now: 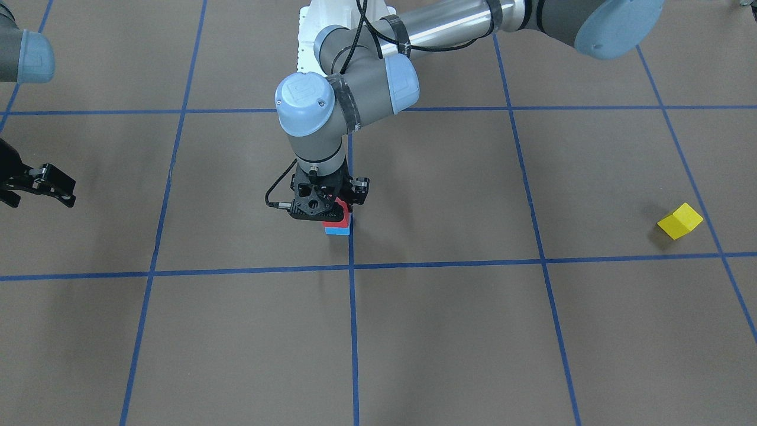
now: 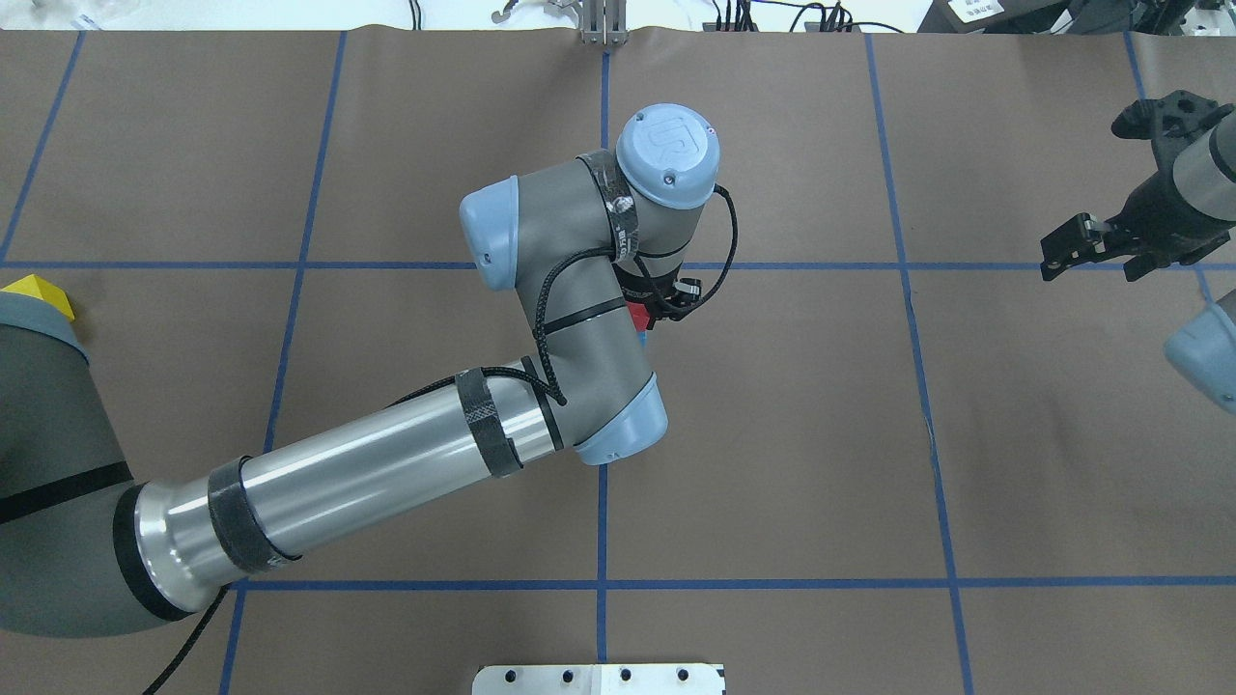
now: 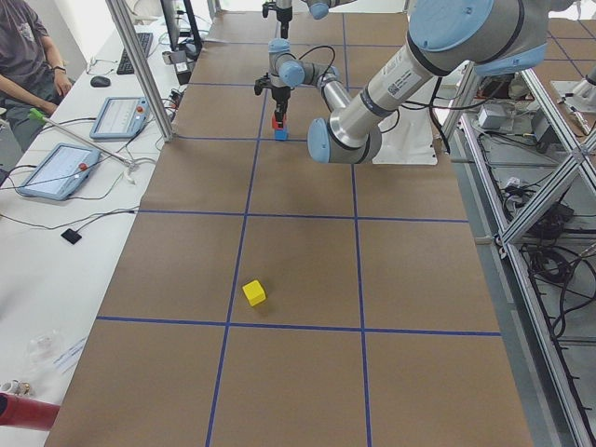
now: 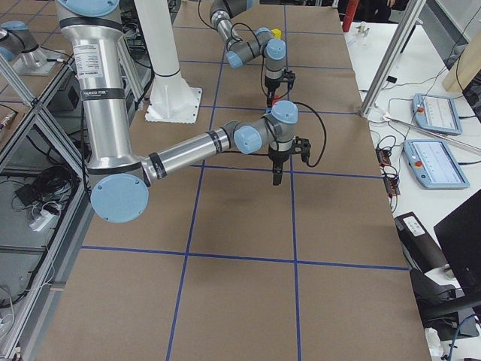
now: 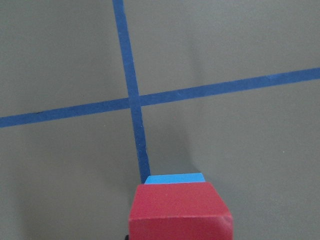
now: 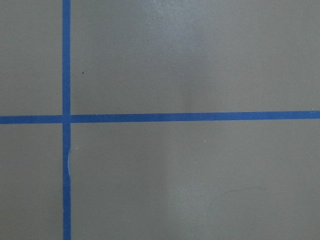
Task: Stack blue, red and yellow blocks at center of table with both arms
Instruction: 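Align and lower the red cube onto the light-blue cube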
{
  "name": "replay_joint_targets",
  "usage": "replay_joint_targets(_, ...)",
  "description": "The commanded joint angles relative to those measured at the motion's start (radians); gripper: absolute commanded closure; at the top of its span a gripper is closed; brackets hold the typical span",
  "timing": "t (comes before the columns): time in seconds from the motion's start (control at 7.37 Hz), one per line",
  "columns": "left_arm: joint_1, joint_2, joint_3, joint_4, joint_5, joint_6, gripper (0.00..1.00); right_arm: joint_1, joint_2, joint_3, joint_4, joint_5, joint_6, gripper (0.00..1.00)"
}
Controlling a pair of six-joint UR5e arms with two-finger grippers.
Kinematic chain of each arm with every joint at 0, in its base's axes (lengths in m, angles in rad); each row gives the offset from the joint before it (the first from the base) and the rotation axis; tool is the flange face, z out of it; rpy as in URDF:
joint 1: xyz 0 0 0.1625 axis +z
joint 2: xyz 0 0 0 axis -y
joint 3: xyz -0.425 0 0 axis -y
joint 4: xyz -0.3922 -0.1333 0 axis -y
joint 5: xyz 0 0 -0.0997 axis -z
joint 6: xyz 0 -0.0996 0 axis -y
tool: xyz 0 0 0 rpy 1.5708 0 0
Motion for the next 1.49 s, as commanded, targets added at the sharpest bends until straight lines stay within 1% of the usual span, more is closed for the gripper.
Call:
replay_joint_targets(0.0,0.0,0.0,-0.003,0.0,-0.002,-0.002,1.0,-0.001,0.001,0.0,0.0,0.0,0.001,0.0)
replay_joint_targets(0.81,0.002,0.003,-0.007,0.002,-0.003,-0.002,1.0,-0.001,0.0,-0.002,0.0,0.0,0.001,0.0)
replay_joint_targets(1.09,0.002,0.003,-0.007,0.0,-0.026,0.0,1.0,-0.001,0.0,-0.002,0.0,0.0,0.001,0.0)
replay_joint_targets(1.36,0.002,0.003,-0.009,0.0,-0.026,0.0,1.0,-0.001,0.0,0.0,0.0,0.0,0.001,0.0)
